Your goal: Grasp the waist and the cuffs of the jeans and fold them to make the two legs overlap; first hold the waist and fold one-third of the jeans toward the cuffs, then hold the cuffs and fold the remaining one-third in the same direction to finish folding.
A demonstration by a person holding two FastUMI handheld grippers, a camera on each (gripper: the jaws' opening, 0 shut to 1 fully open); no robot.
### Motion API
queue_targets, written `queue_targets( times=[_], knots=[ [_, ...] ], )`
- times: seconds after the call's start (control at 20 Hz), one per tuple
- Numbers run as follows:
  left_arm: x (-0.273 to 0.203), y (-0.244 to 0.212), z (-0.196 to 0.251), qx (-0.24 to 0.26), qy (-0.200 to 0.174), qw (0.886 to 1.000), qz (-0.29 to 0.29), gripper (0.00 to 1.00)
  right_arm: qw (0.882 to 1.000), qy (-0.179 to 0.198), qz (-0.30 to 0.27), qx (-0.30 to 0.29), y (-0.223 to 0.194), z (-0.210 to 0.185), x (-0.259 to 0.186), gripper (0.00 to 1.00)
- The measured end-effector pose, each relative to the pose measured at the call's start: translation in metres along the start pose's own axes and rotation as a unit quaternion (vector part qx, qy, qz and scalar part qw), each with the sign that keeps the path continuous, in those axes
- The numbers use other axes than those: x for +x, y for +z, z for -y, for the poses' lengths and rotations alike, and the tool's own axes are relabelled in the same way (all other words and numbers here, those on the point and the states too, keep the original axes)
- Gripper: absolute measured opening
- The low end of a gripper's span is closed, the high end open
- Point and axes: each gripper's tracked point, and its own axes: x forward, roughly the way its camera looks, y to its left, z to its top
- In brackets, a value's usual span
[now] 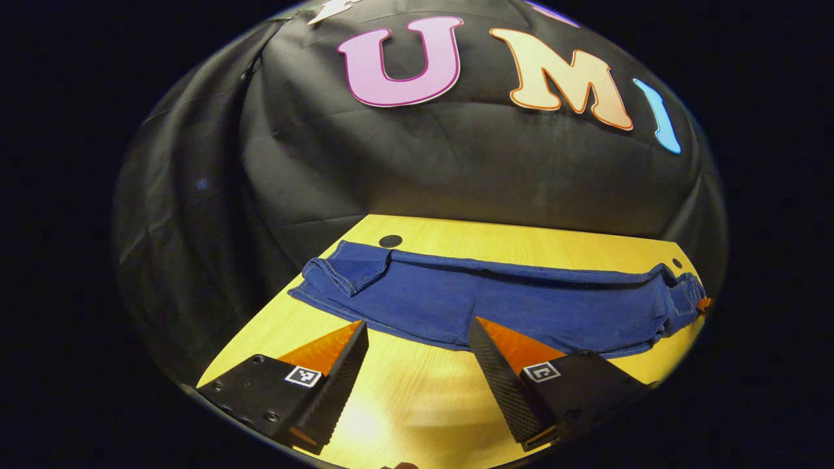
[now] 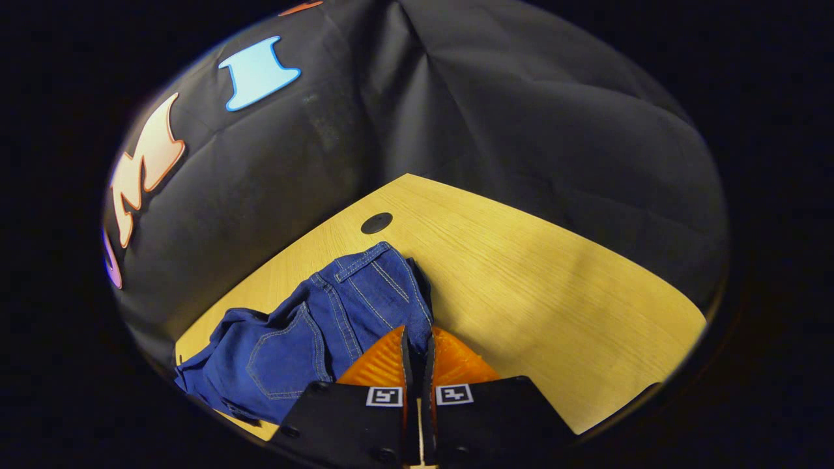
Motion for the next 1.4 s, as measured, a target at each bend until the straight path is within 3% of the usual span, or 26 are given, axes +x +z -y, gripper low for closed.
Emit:
queue_targets(
  times=[0.15, 0.3, 0.45, 0.55, 0.6, 0.75, 0.95, 1.1, 1.4],
  knots=[
    [-0.001, -0.003, -0.007, 0.000, 0.004, 1.000, -0.003, 0.96, 0.999, 0.024, 0.020, 0.017, 0.023, -0.011, -0.015, 0.01],
    [-0.001, -0.002, -0.010, -0.002, -0.002, 1.000, 0.000, 0.96, 0.992, 0.096, 0.043, 0.071, 0.054, -0.042, -0.044, 0.04],
    [0.002, 0.000, -0.012, -0.004, -0.016, 1.000, 0.003, 0.95, 0.970, 0.188, 0.041, 0.148, 0.065, -0.076, -0.074, 0.05],
    [0.004, 0.002, -0.015, -0.005, -0.028, 1.000, 0.004, 1.00, 0.957, 0.234, 0.039, 0.166, 0.059, -0.090, -0.087, 0.03],
    [0.005, 0.005, -0.015, -0.008, -0.033, 0.999, 0.008, 0.95, 0.951, 0.257, 0.041, 0.166, 0.058, -0.101, -0.094, 0.03],
    [0.011, 0.006, -0.017, -0.009, -0.052, 0.999, 0.010, 0.95, 0.929, 0.329, 0.041, 0.161, 0.058, -0.166, -0.139, 0.03],
    [0.018, 0.002, -0.023, -0.027, -0.075, 0.997, 0.006, 0.95, 0.892, 0.419, 0.025, 0.167, 0.045, -0.259, -0.190, 0.03],
    [0.024, -0.003, -0.029, -0.041, -0.087, 0.995, -0.001, 0.93, 0.886, 0.438, -0.030, 0.147, -0.011, -0.313, -0.187, 0.03],
    [0.044, 0.003, -0.064, -0.038, -0.088, 0.995, 0.010, 0.93, 0.898, 0.416, -0.123, 0.071, -0.143, -0.374, -0.160, 0.03]
  ],
)
